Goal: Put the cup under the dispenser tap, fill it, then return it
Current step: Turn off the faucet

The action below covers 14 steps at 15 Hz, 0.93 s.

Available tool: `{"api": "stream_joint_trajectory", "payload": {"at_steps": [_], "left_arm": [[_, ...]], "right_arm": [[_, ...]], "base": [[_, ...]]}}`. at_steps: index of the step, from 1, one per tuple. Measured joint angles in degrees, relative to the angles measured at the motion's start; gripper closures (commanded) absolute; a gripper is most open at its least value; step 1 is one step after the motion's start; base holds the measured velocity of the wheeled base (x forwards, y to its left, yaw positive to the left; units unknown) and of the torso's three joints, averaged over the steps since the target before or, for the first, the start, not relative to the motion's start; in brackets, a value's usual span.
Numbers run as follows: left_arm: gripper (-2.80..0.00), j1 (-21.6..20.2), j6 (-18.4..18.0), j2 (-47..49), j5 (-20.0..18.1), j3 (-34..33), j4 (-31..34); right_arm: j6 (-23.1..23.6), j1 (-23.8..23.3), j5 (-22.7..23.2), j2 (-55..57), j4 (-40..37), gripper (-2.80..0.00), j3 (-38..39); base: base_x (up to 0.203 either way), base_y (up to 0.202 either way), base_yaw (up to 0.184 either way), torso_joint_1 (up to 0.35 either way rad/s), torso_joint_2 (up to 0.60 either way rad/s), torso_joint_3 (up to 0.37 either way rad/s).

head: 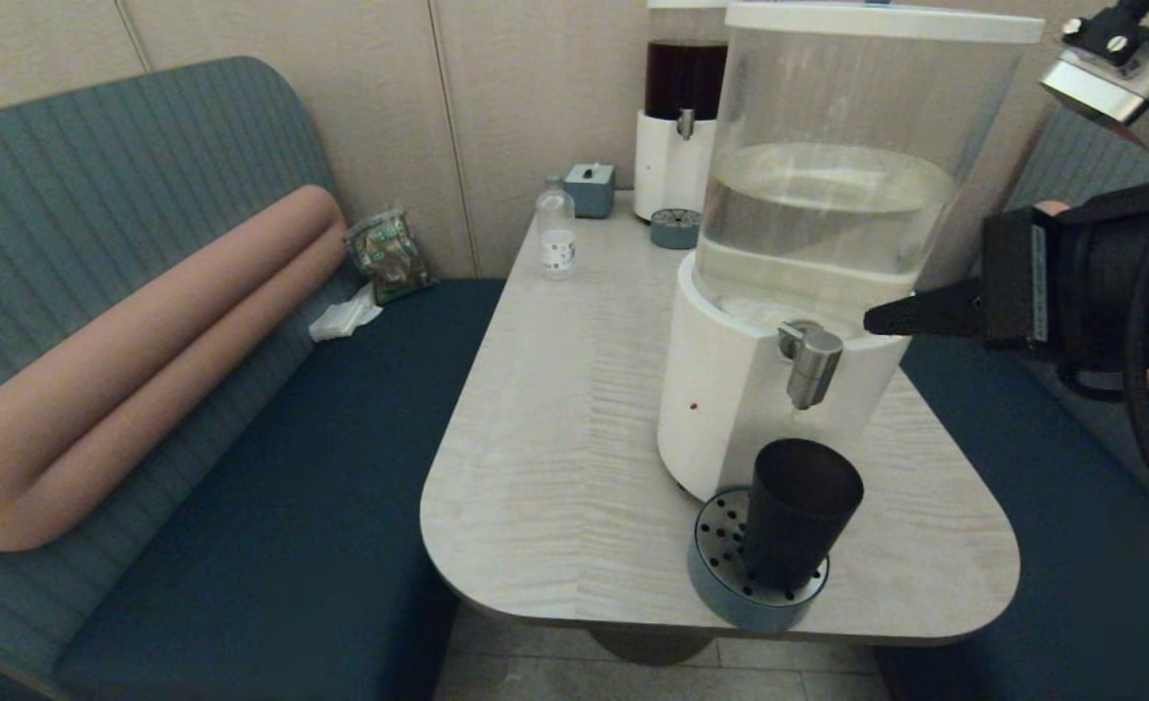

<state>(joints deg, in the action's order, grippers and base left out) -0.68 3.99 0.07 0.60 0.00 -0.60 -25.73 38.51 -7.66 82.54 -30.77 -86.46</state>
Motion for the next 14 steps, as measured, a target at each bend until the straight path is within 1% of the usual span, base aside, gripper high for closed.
{"api": "stream_joint_trajectory", "payload": {"at_steps": [2, 4, 6, 10, 12, 14], "left_arm": [[0.00, 0.0, 0.0, 0.0, 0.0, 0.0, 0.0], [0.00, 0.0, 0.0, 0.0, 0.0, 0.0, 0.0], [0.00, 0.0, 0.0, 0.0, 0.0, 0.0, 0.0], [0.00, 0.0, 0.0, 0.0, 0.0, 0.0, 0.0], [0.00, 0.0, 0.0, 0.0, 0.0, 0.0, 0.0], [0.00, 0.0, 0.0, 0.0, 0.0, 0.0, 0.0]], "right_arm": [[-0.1, 2.3, -2.2, 3.6, -4.4, 0.00, -5.9], [-0.2, 3.6, -3.8, 6.8, -8.2, 0.00, -10.8], [-0.7, 4.1, -4.0, 8.6, -10.9, 0.00, -13.5], [-1.5, 4.4, -4.4, 10.9, -14.8, 0.00, -16.3], [-1.9, 4.6, -5.4, 12.4, -19.3, 0.00, -19.1], [-2.6, 5.0, -5.7, 14.0, -21.5, 0.00, -22.5]], "base": [[0.000, 0.000, 0.000, 0.000, 0.00, 0.000], [0.000, 0.000, 0.000, 0.000, 0.00, 0.000], [0.000, 0.000, 0.000, 0.000, 0.00, 0.000], [0.000, 0.000, 0.000, 0.000, 0.00, 0.000], [0.000, 0.000, 0.000, 0.000, 0.00, 0.000], [0.000, 0.000, 0.000, 0.000, 0.00, 0.000]]}}
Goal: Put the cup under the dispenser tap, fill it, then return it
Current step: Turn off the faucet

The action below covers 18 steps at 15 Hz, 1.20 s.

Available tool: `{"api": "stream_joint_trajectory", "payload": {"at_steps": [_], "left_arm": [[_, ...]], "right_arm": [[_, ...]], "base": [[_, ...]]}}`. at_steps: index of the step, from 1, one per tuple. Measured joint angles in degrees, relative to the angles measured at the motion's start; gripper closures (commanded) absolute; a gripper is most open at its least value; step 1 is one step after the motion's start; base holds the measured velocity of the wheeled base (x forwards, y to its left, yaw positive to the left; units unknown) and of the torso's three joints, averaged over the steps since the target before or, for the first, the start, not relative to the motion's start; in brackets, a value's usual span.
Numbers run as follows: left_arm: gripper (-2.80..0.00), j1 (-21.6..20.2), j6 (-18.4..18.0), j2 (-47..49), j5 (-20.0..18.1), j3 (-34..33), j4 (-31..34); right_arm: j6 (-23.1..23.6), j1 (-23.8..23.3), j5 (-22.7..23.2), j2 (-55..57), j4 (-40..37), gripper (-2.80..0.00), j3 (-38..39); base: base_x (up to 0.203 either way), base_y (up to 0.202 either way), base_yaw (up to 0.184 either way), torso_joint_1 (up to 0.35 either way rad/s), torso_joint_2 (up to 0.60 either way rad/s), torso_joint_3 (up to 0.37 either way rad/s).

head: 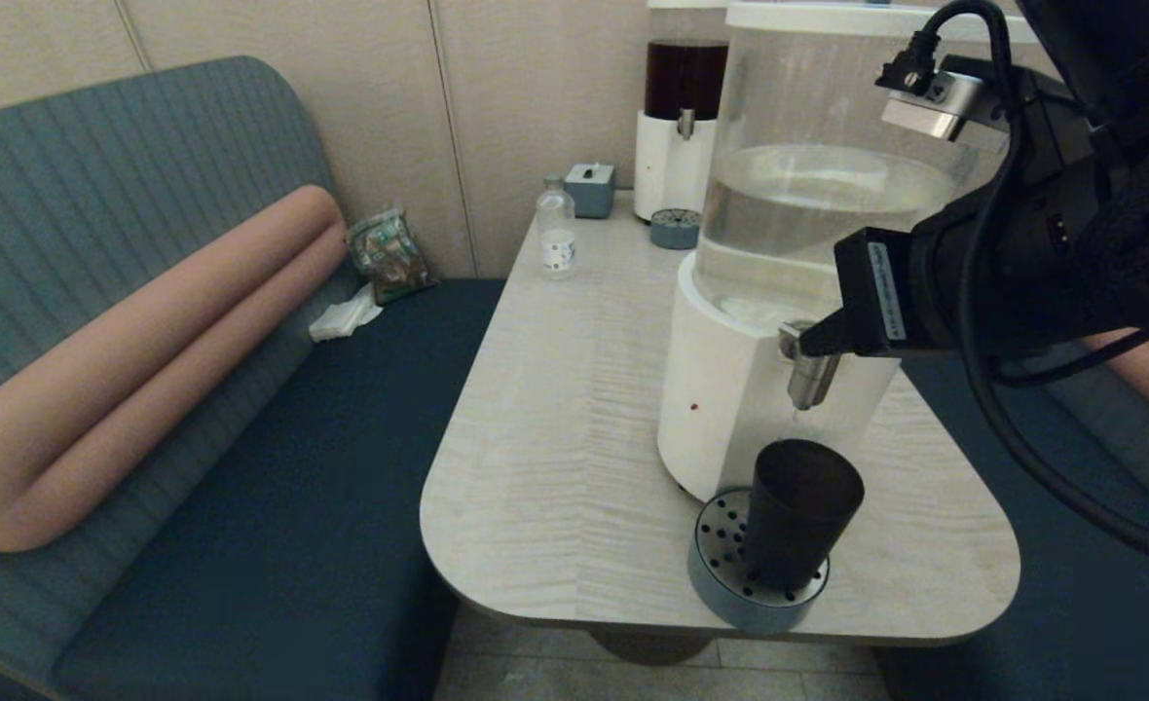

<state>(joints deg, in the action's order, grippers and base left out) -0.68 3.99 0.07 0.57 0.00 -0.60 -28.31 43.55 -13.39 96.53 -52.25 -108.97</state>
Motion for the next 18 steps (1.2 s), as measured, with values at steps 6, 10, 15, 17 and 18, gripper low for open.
{"api": "stream_joint_trajectory", "payload": {"at_steps": [6, 10, 15, 17, 18], "left_arm": [[0.00, 0.0, 0.0, 0.0, 0.0, 0.0, 0.0], [0.00, 0.0, 0.0, 0.0, 0.0, 0.0, 0.0], [0.00, 0.0, 0.0, 0.0, 0.0, 0.0, 0.0], [0.00, 0.0, 0.0, 0.0, 0.0, 0.0, 0.0], [0.00, 0.0, 0.0, 0.0, 0.0, 0.0, 0.0]], "right_arm": [[2.1, 2.4, -4.1, 3.7, 0.4, 0.00, -1.6], [4.0, 2.5, -6.2, 5.2, 1.9, 0.00, -1.9], [4.8, 2.1, -7.5, 5.8, 2.4, 0.00, -2.1], [5.4, 1.5, -7.8, 6.1, 3.5, 0.00, -2.1], [5.5, 1.2, -7.8, 6.2, 3.5, 0.00, -2.1]], "base": [[0.000, 0.000, 0.000, 0.000, 0.00, 0.000], [0.000, 0.000, 0.000, 0.000, 0.00, 0.000], [0.000, 0.000, 0.000, 0.000, 0.00, 0.000], [0.000, 0.000, 0.000, 0.000, 0.00, 0.000], [0.000, 0.000, 0.000, 0.000, 0.00, 0.000]]}}
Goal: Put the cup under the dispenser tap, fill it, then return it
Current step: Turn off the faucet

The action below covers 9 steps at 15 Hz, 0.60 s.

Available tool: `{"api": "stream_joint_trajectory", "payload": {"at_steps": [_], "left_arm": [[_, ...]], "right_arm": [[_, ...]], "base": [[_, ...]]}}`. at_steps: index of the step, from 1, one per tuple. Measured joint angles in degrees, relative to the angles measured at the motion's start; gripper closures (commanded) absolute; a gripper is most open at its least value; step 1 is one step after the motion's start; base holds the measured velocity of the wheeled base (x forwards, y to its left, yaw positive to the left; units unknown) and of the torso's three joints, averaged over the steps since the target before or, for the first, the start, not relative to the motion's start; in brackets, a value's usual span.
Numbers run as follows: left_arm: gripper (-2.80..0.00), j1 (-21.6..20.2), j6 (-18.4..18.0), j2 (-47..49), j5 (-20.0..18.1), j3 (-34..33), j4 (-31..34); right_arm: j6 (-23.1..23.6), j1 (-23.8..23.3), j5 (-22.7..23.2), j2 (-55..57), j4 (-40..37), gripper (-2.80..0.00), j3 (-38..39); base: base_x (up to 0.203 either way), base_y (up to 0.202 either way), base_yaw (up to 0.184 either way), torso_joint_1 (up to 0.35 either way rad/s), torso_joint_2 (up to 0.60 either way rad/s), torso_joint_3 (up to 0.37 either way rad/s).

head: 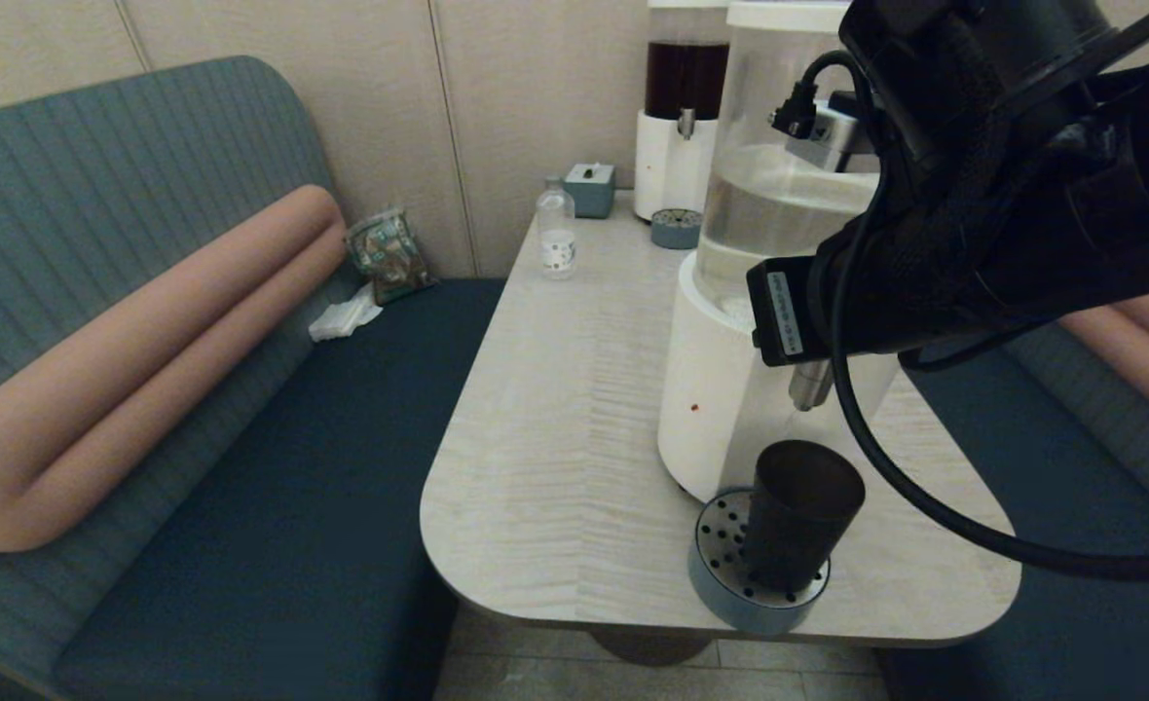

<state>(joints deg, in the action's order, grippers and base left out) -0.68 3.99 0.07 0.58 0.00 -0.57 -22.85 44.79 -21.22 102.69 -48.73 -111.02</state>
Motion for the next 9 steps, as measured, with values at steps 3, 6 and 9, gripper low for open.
{"api": "stream_joint_trajectory", "payload": {"at_steps": [3, 6, 9], "left_arm": [[0.00, 0.0, 0.0, 0.0, 0.0, 0.0, 0.0], [0.00, 0.0, 0.0, 0.0, 0.0, 0.0, 0.0], [0.00, 0.0, 0.0, 0.0, 0.0, 0.0, 0.0]], "right_arm": [[0.1, -0.3, -0.1, 0.2, 0.1, 0.00, 0.0], [0.6, -0.4, -0.3, 0.3, 0.1, 0.00, 0.0], [0.9, -0.5, -1.8, 0.4, 0.2, 0.00, 0.0]], "base": [[0.000, 0.000, 0.000, 0.000, 0.00, 0.000], [0.000, 0.000, 0.000, 0.000, 0.00, 0.000], [0.000, 0.000, 0.000, 0.000, 0.00, 0.000]]}}
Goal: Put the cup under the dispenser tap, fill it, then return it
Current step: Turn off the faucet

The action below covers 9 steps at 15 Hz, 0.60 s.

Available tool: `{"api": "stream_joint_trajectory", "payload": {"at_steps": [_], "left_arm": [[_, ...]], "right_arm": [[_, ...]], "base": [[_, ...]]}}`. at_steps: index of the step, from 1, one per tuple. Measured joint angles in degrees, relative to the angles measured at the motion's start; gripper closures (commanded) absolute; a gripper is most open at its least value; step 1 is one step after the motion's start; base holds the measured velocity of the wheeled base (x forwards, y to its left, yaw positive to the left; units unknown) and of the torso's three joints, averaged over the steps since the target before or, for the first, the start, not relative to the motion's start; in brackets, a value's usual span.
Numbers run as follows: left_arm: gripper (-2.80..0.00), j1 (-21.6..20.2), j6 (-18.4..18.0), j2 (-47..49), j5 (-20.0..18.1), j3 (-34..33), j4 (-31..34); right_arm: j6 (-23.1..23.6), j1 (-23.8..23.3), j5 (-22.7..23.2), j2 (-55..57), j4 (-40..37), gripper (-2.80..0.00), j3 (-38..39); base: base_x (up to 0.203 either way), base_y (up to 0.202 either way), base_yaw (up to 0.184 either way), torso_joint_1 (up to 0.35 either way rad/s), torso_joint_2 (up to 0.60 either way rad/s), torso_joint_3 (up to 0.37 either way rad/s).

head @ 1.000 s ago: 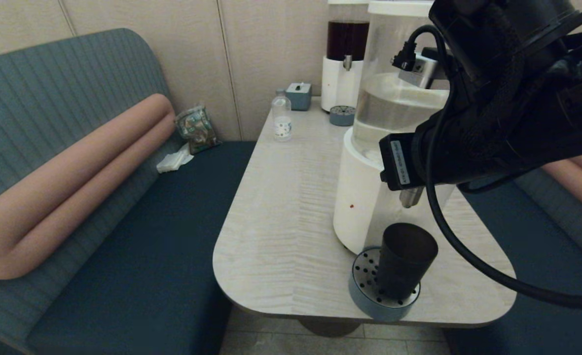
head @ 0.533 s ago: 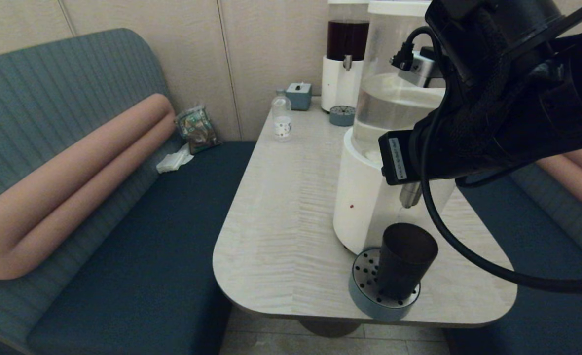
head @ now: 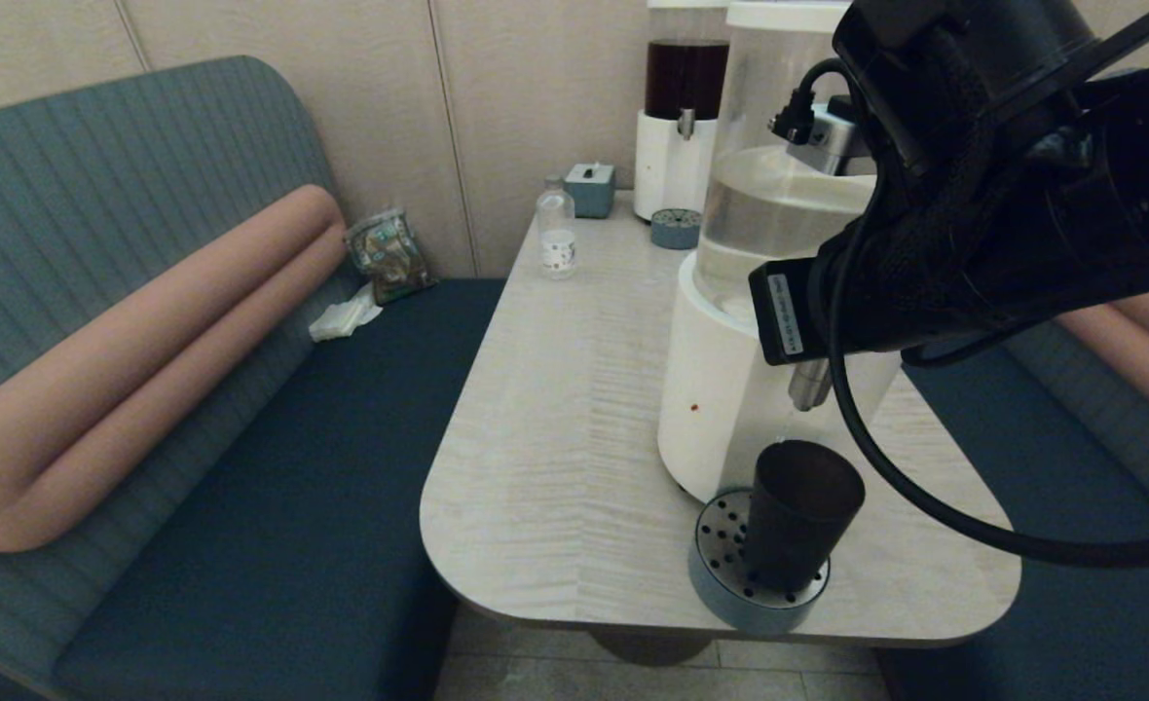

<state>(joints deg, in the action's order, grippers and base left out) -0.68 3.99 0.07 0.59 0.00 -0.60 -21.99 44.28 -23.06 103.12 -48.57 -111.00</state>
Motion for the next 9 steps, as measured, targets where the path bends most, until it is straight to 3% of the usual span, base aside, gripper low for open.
{"api": "stream_joint_trajectory", "payload": {"at_steps": [9], "left_arm": [[0.00, 0.0, 0.0, 0.0, 0.0, 0.0, 0.0]], "right_arm": [[-0.1, 0.0, -0.8, 0.1, 0.0, 0.00, 0.0]], "base": [[0.000, 0.000, 0.000, 0.000, 0.00, 0.000]]}}
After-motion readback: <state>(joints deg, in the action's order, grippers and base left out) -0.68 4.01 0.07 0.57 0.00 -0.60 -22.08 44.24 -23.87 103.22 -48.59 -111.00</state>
